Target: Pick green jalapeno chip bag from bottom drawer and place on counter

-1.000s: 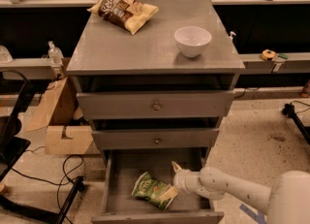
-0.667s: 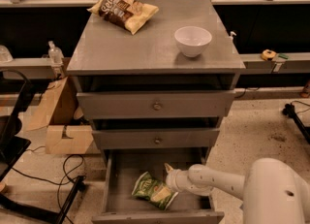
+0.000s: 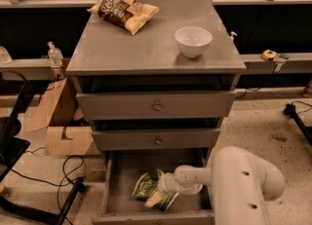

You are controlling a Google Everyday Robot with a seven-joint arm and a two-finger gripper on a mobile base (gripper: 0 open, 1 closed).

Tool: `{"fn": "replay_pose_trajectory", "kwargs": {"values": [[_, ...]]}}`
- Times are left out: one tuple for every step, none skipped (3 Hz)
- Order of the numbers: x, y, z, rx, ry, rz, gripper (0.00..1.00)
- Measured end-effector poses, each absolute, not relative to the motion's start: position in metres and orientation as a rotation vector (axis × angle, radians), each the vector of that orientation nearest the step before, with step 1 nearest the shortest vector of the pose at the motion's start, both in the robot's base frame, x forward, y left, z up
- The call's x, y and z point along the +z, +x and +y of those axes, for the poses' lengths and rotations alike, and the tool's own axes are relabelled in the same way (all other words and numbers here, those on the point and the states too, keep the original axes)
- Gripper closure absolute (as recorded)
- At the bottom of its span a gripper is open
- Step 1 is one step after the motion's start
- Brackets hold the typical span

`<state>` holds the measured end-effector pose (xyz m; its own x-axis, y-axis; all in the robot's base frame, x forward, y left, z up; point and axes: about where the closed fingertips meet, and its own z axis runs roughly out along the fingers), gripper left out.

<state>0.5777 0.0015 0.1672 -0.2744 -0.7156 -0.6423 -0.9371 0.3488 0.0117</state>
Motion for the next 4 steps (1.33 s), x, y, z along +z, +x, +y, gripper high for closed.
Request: {"fn": "replay_pose_trajectory", "kwargs": {"values": [[0.148, 0.577, 0.007, 0.513, -1.491, 2.114, 0.16], [0.132, 0.572, 0.010, 0.472, -1.566, 2.151, 0.40], [0.130, 0.571, 0.012, 0.470, -1.581, 2.152, 0.63], [0.129, 0.569, 0.014, 0.473, -1.583, 2.152, 0.86]]}}
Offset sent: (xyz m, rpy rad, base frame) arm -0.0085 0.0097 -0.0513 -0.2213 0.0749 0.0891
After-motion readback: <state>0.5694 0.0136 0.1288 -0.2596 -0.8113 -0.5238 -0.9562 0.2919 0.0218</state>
